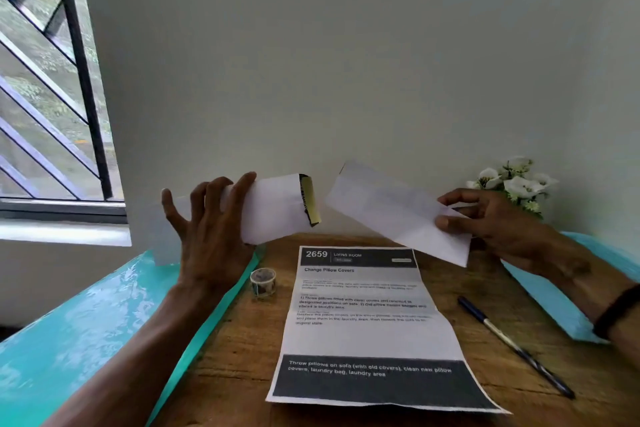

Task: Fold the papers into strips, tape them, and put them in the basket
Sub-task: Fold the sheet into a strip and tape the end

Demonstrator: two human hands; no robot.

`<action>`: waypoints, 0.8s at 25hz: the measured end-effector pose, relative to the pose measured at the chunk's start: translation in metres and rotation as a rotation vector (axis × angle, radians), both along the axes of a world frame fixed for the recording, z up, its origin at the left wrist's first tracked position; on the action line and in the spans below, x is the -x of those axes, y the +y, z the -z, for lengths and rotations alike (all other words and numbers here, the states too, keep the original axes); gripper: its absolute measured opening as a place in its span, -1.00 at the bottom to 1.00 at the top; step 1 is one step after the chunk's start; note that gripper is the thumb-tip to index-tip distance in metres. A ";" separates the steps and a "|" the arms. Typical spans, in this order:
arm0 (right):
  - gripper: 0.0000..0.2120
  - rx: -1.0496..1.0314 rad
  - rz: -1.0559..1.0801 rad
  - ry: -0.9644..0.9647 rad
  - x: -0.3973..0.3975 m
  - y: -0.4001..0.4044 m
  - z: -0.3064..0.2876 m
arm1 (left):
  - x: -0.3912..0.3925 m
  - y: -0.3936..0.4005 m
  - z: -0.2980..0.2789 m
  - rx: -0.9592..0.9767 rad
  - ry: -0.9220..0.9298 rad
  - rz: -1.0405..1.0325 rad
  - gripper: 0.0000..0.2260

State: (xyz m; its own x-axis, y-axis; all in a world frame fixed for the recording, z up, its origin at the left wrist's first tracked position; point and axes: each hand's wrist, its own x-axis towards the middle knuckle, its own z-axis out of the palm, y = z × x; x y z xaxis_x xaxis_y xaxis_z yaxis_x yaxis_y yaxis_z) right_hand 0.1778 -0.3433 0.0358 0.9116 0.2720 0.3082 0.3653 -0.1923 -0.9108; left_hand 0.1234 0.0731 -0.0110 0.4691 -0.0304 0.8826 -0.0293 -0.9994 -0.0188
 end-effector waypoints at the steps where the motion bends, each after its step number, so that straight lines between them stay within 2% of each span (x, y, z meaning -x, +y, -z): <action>1: -0.64 -0.046 -0.010 0.011 0.000 0.000 0.000 | 0.000 0.000 0.001 0.001 0.008 0.002 -0.03; 4: -0.62 -0.092 -0.023 0.001 0.000 0.009 0.003 | 0.000 -0.002 0.002 0.010 0.004 0.021 -0.07; 13: -0.85 0.180 0.033 -0.200 0.002 0.023 0.010 | 0.001 -0.009 0.001 0.045 0.040 0.020 -0.07; 20: -0.84 0.265 0.055 -0.245 0.003 0.023 0.008 | 0.001 -0.010 -0.001 0.011 0.052 0.032 -0.07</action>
State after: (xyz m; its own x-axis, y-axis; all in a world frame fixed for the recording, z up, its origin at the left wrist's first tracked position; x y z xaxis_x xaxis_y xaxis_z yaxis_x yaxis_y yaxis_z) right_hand 0.1753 -0.3207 0.0276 0.8350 0.3242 0.4446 0.5489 -0.4354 -0.7135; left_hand 0.1228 0.0633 -0.0102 0.5134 -0.0363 0.8574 -0.0622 -0.9981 -0.0050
